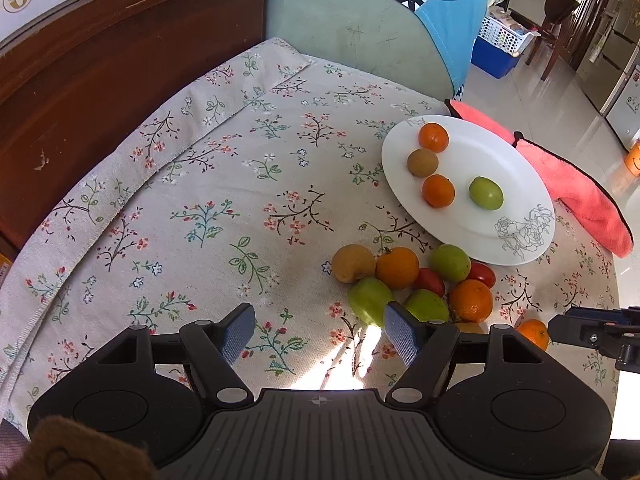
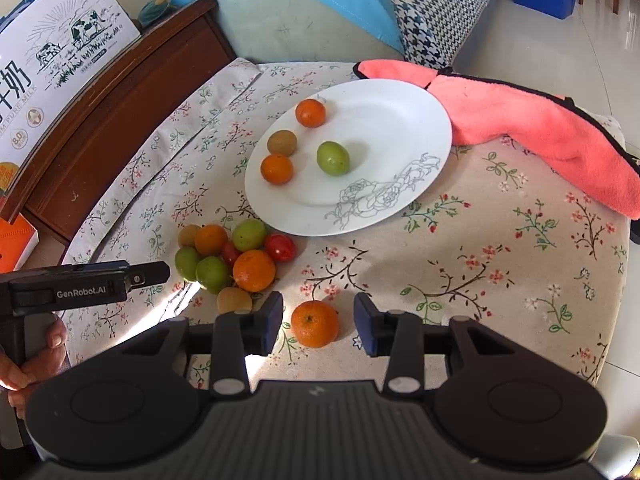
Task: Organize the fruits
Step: 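Withdraw both tools from the plate and move right tool toward another orange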
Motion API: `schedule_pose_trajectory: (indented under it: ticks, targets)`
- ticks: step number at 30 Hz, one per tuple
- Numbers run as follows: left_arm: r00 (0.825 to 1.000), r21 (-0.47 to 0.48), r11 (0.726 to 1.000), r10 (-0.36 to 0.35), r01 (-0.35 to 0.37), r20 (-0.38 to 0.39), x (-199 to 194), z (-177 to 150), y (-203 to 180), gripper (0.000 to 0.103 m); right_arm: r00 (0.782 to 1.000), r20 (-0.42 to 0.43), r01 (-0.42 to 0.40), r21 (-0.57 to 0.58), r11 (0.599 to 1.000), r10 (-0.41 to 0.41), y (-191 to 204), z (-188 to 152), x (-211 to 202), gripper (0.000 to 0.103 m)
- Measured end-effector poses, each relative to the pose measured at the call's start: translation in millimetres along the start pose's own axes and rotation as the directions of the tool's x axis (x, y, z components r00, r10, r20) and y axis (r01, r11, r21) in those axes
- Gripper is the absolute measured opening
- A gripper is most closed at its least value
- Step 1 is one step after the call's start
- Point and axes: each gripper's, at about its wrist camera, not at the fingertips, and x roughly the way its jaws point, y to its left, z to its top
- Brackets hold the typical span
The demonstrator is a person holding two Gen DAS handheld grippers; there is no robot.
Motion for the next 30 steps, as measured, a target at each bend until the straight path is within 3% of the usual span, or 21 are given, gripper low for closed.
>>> schedule_pose_trajectory:
  ticks: [14, 22, 25, 30]
  targets:
    - [1.0, -0.049, 0.999, 0.003, -0.002, 0.016, 17, 2, -4, 0.072, 0.999, -0.03, 0.037, -0.089, 0.995, -0.04, 13, -8, 9, 0.043]
    - [0.998, -0.028, 0.998, -0.057, 0.058, 0.032, 15, -2, -12, 0.046, 0.997, -0.046, 0.062, -0.115, 0.991, -0.068, 14, -11, 16, 0.043]
    - [0.997, -0.029, 0.997, -0.072, 0.073, 0.039, 16, -2, -13, 0.041, 0.996, -0.049, 0.071, -0.123, 0.99, -0.077, 14, -13, 19, 0.043]
    - [0.998, 0.0, 0.998, -0.058, 0.058, 0.035, 20, -5, -20, 0.041, 0.996, -0.048, 0.071, -0.143, 0.987, -0.079, 17, -14, 20, 0.041]
